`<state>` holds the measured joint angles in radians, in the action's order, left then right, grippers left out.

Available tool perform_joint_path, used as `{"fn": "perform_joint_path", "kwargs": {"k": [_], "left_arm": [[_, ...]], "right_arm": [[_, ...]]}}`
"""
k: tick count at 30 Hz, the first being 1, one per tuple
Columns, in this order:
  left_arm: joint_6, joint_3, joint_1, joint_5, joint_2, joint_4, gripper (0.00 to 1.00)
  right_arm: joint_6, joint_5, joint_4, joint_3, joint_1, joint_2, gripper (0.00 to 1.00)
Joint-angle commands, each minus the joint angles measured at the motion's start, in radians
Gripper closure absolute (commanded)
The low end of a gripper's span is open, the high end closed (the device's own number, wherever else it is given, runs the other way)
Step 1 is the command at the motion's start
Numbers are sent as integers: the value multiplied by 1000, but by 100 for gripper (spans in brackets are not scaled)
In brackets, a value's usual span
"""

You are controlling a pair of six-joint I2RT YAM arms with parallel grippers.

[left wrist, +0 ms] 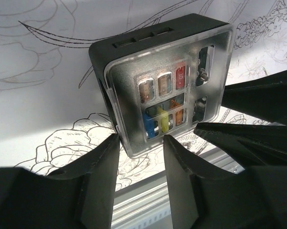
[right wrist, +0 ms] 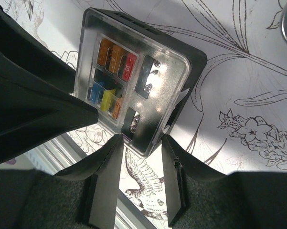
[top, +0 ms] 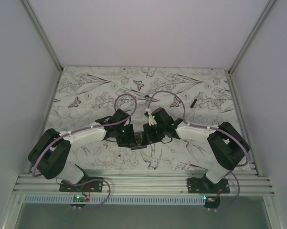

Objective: Snap on the fuse box
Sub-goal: Close the fuse box cover on the fuse box base.

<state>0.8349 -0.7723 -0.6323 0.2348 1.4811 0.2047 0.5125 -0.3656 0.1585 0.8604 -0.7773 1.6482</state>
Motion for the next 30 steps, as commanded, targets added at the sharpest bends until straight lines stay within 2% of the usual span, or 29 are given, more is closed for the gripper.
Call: {"fn": "perform_joint_path", "kwargs": {"k": [1,6,14,18,22,27,30], "left_arm": [[-4,24,-17,-24,39,41,59],[8,34,-32,-26,65,38,64],[16,39,-34,-38,65,36,64],[10,44,-28,-52,18,37,60],[-2,41,1,-52,-31,41,52],[-29,21,58,-50,-65,45,42],[-47,-5,97,-51,-53,43,41]], "right_arm": [[-34,60,79,21,-28,58,60],[-59,124,149,55,-60,110,60],[-58,213,182,64,-68,142,61],[-72,229,171,64,-67,68,59],[-78,219,150,71,-43,-2,53],[-72,165,100,91,14,-47,48],[-63,106,49,97,52,-34,48]]}}
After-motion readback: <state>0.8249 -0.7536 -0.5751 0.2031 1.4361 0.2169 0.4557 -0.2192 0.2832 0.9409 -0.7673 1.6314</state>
